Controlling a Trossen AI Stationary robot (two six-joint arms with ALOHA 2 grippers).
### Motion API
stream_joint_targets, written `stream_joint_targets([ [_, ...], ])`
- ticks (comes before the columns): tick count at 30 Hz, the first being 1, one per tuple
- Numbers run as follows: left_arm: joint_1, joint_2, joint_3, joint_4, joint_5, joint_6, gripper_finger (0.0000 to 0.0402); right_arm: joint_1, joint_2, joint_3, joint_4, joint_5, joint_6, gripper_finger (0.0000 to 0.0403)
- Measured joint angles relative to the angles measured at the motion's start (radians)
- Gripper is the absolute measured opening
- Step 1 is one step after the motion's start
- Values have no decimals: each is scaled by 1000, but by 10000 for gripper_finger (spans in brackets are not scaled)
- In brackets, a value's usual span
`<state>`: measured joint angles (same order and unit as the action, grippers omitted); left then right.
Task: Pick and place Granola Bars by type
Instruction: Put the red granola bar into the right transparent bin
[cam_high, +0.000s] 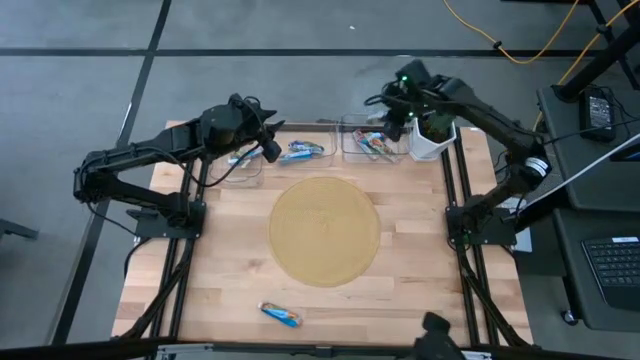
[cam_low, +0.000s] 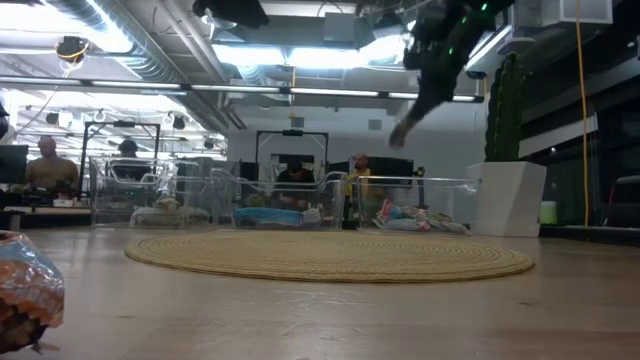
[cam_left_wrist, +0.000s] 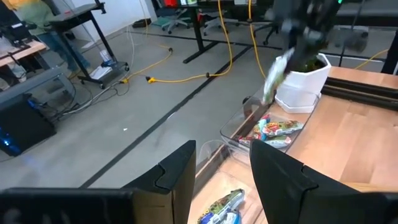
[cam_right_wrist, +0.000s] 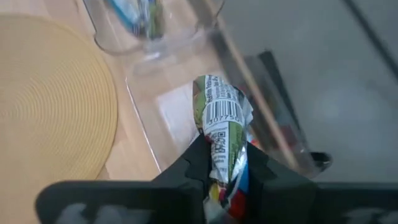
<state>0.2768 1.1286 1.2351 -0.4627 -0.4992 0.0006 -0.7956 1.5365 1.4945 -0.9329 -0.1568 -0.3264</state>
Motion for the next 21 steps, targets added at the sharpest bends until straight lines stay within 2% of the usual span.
stream_joint_targets([
  [5, 0, 0, 0, 0, 0, -17, 143, 6, 89, -27, -1, -31, -15, 29],
  [8, 0, 0, 0, 0, 0, -18, 143, 8, 142, -14, -2, -37, -41, 30],
  [14, 0, 0, 0, 0, -5, -25, 143, 10, 219, 0, -5, -38, -46, 57],
  [21, 0, 0, 0, 0, -2, -57, 143, 14, 269, 0, -4, -40, -70, 38],
])
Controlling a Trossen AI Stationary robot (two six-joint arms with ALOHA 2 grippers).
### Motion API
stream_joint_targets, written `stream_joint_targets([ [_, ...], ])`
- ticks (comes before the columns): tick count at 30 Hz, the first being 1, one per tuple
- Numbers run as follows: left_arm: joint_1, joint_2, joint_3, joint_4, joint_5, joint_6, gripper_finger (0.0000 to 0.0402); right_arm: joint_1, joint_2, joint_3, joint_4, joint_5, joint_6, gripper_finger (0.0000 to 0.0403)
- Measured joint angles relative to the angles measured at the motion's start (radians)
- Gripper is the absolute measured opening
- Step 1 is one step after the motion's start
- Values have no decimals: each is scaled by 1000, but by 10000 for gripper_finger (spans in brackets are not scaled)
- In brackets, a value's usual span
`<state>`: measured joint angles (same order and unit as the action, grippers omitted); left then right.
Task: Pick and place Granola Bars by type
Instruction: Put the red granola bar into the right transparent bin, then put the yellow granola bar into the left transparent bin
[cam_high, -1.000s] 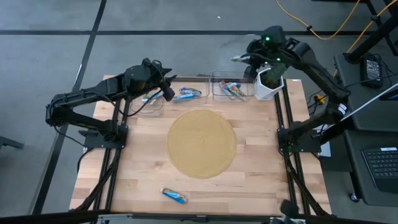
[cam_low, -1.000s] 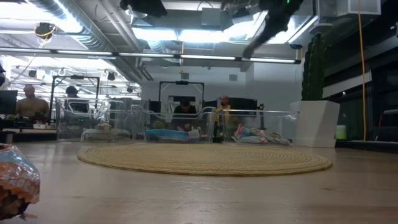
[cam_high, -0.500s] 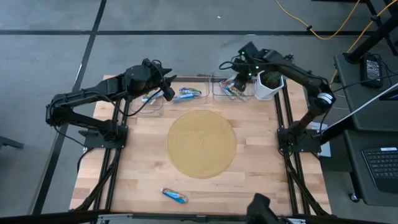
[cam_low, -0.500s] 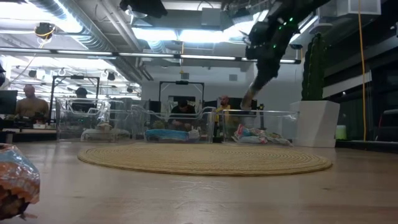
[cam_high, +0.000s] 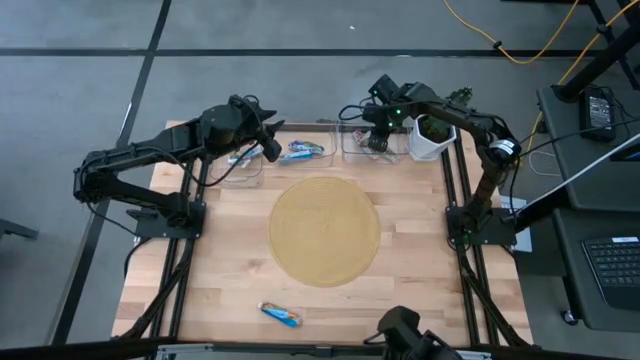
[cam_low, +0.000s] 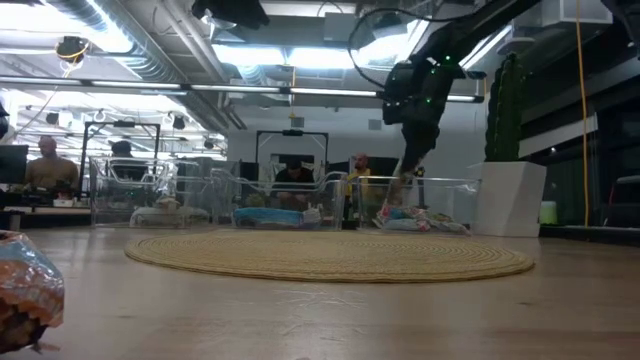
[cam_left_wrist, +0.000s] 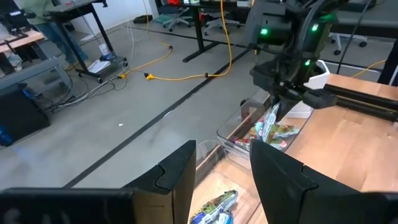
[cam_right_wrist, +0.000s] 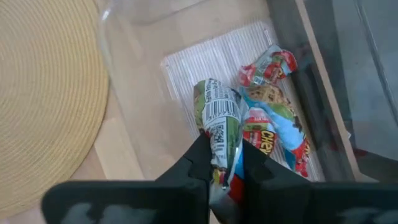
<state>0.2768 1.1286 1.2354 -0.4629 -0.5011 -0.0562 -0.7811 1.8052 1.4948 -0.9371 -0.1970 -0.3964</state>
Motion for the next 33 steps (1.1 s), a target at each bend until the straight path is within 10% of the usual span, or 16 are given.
stream_joint_targets([
  [25, 0, 0, 0, -1, 12, -18, 143, 0, 10, 39, 66, -66, -51, 123],
  [33, -29, 0, 0, -61, 282, 88, 143, 27, 5, 170, 65, -261, -97, 124],
])
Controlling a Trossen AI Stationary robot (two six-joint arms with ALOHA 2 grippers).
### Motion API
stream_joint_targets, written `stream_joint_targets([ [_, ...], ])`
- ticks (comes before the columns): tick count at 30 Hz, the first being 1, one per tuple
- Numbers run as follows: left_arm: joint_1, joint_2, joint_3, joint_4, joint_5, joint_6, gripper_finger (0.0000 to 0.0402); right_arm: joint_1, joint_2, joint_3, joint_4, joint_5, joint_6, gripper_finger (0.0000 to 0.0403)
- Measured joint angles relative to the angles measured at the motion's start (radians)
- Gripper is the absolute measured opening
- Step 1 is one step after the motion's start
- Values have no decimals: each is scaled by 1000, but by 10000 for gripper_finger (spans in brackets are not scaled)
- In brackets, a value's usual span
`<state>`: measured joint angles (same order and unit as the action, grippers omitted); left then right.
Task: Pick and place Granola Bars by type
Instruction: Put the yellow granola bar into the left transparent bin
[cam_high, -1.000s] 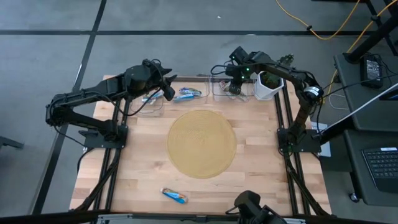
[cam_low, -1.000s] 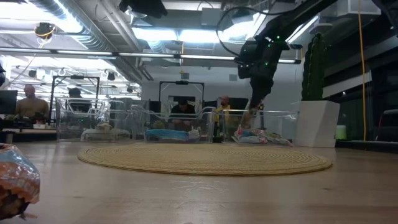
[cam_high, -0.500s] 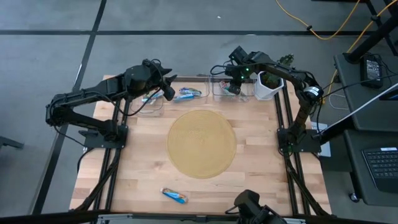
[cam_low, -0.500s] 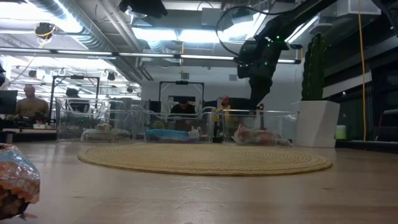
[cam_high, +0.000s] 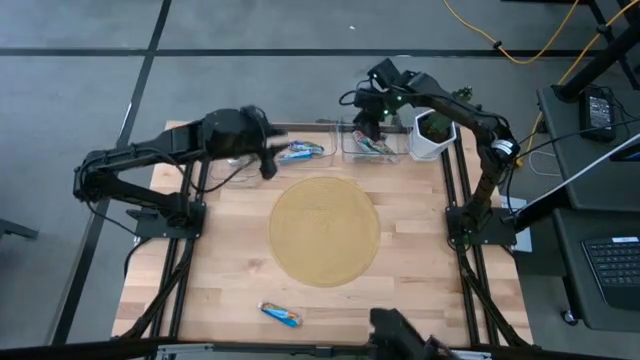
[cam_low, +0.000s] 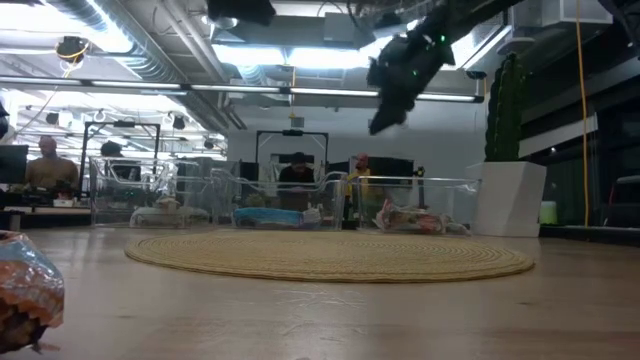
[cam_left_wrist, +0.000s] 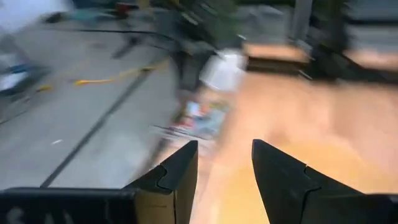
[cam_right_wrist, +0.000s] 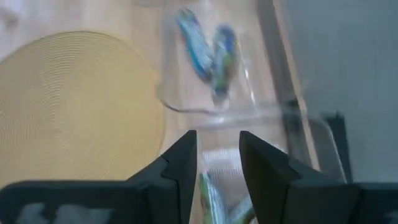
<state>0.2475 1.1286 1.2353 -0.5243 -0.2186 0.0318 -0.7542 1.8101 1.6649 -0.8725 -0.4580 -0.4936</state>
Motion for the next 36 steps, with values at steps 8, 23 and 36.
stream_joint_targets([
  [8, -164, 0, 0, -302, 145, 70, 143, 190, -119, 1, 54, 95, -190, 105],
  [23, -550, -5, -225, -465, 311, 2, 143, 479, -260, 0, 275, 328, -14, 65],
  [36, -740, 28, -361, -237, 300, -118, 144, 658, -322, -135, 409, 335, 174, 34],
])
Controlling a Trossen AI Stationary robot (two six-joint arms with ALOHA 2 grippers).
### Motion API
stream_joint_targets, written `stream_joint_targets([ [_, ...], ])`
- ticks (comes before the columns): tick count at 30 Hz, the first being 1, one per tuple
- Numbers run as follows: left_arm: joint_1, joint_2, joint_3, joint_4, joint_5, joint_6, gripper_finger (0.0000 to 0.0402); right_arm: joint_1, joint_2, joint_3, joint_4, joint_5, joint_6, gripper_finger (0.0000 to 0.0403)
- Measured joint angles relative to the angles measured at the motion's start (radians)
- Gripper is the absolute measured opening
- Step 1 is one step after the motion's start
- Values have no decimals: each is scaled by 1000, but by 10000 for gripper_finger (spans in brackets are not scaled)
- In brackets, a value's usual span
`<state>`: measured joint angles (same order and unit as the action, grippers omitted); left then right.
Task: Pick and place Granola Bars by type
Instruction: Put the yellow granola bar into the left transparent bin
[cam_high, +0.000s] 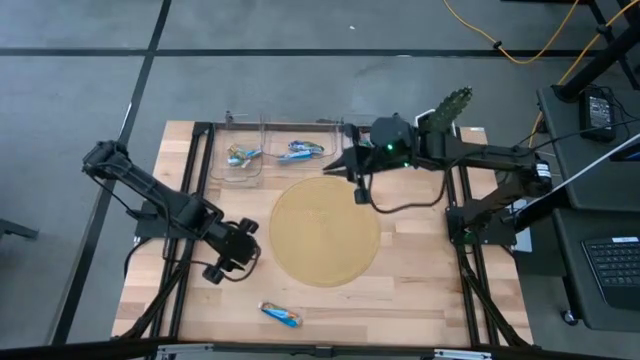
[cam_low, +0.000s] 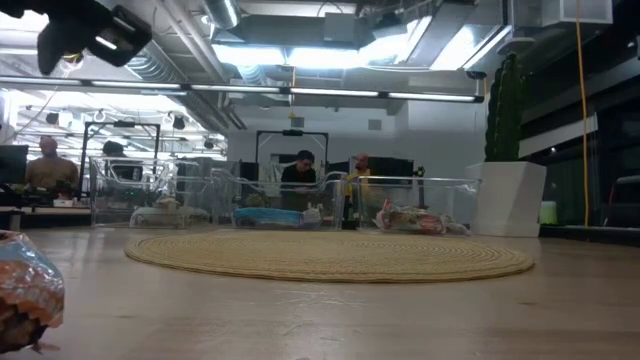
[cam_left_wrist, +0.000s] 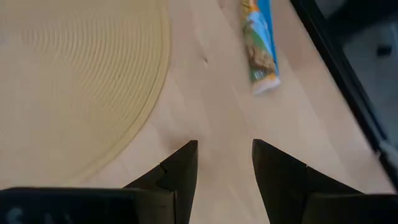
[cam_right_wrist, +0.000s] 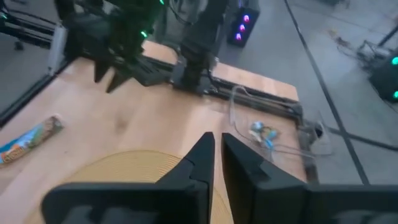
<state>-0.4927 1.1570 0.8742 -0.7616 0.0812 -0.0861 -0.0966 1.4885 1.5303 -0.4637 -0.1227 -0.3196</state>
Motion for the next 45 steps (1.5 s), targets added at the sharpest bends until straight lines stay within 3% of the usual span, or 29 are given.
stream_joint_targets([
  [9, -31, 144, 5, 162, 49, -171, 186, 40, -226, -309, 182, -10, 64, 23],
  [13, -38, 204, 5, 251, 100, -265, 218, 57, -336, -398, 185, -11, 76, 23],
  [19, -76, 302, 6, 389, 96, -365, 243, 55, -429, -471, 209, -9, 73, 23],
  [30, -167, 499, 6, 573, -6, -459, 244, 55, -439, -473, 206, -36, 81, 23],
  [38, -182, 592, 6, 613, -45, -546, 238, 61, -439, -473, 207, -37, 110, 23],
  [41, -182, 596, 7, 613, -52, -564, 218, 62, -439, -473, 214, -37, 120, 23],
  [45, -182, 593, 6, 610, -64, -574, 158, 62, -439, -473, 214, -37, 139, 23],
])
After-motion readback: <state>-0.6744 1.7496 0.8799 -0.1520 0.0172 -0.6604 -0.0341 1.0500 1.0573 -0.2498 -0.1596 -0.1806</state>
